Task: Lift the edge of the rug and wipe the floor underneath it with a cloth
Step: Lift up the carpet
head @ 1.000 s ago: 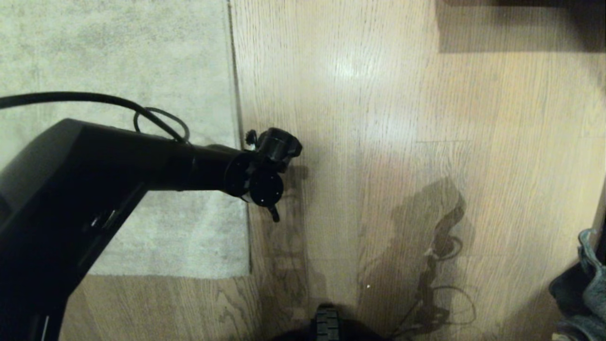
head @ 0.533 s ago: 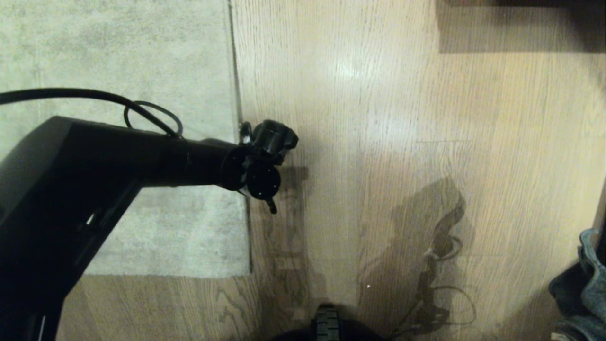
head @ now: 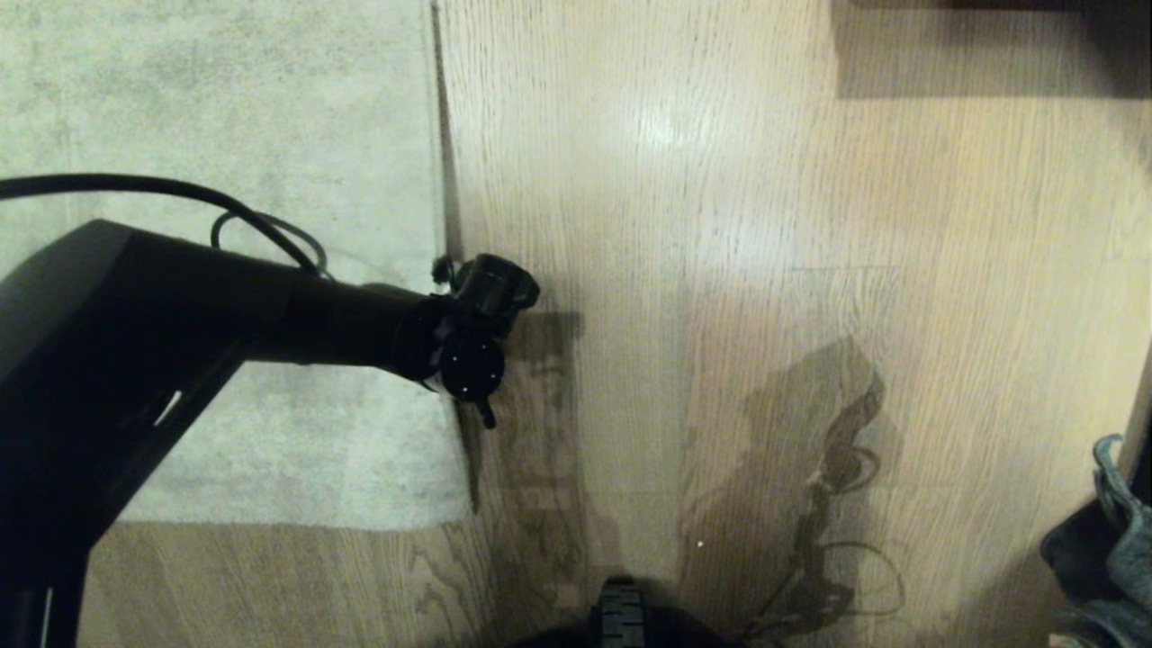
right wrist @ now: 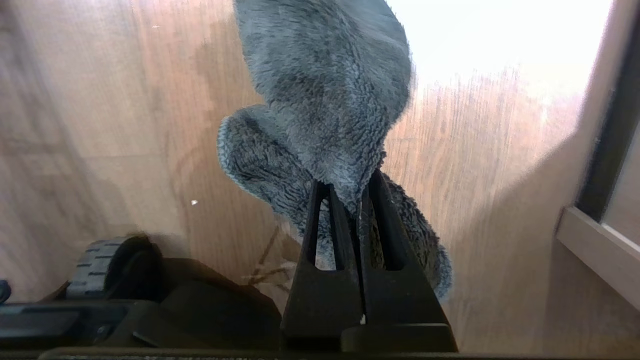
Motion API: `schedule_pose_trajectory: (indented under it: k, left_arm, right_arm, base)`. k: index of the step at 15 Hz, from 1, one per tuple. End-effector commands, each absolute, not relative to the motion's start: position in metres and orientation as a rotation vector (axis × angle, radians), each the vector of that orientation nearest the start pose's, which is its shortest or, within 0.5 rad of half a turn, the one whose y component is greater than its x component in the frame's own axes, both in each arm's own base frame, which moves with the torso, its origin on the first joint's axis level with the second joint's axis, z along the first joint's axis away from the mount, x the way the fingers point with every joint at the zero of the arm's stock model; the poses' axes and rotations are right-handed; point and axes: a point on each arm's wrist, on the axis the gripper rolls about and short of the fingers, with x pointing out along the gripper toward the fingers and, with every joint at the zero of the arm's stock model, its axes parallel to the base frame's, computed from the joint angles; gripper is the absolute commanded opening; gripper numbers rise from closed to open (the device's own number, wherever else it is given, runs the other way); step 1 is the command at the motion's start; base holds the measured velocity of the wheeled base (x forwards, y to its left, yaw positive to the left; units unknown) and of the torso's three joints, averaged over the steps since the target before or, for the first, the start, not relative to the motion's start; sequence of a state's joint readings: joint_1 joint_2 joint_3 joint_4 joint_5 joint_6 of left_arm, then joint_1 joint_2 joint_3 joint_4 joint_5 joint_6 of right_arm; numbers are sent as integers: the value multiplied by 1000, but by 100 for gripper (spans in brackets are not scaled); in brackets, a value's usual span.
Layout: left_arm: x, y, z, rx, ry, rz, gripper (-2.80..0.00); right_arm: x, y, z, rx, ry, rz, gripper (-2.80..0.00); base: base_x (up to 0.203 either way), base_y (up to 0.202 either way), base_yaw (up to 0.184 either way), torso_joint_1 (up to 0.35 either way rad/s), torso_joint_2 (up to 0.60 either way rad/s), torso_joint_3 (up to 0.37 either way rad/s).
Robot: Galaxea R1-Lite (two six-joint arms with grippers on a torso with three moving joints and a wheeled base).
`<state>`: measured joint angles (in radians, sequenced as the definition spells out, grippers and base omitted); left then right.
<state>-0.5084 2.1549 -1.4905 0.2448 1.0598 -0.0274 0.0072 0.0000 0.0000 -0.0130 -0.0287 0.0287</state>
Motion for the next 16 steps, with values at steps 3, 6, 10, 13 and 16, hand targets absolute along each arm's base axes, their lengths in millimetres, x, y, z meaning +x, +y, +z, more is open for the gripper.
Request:
schedule_pose_trajectory:
  k: [3, 6, 10, 13, 16]
  left_arm:
    - [335, -173, 124, 702, 687, 516, 0]
    - [320, -181, 117, 734, 685, 487, 0]
    - [305, -187, 96, 751, 671, 457, 0]
    - [293, -186, 75, 734, 641, 444, 0]
    - [280, -178, 63, 771, 668, 438, 0]
  right_arm:
    - [-23, -1, 77, 29, -14, -21, -280]
    - [-23, -1, 77, 29, -14, -21, -280]
    - [-23, -1, 77, 29, -14, -21, -280]
    - [-23, -1, 77, 29, -14, -21, -280]
    - [-23, -1, 77, 29, -14, -21, -280]
  base:
    - [0, 0, 0, 0, 0, 0]
    - [0, 0, 0, 0, 0, 0]
    - [0, 0, 0, 0, 0, 0]
    - [0, 0, 0, 0, 0, 0]
    - [0, 0, 0, 0, 0, 0]
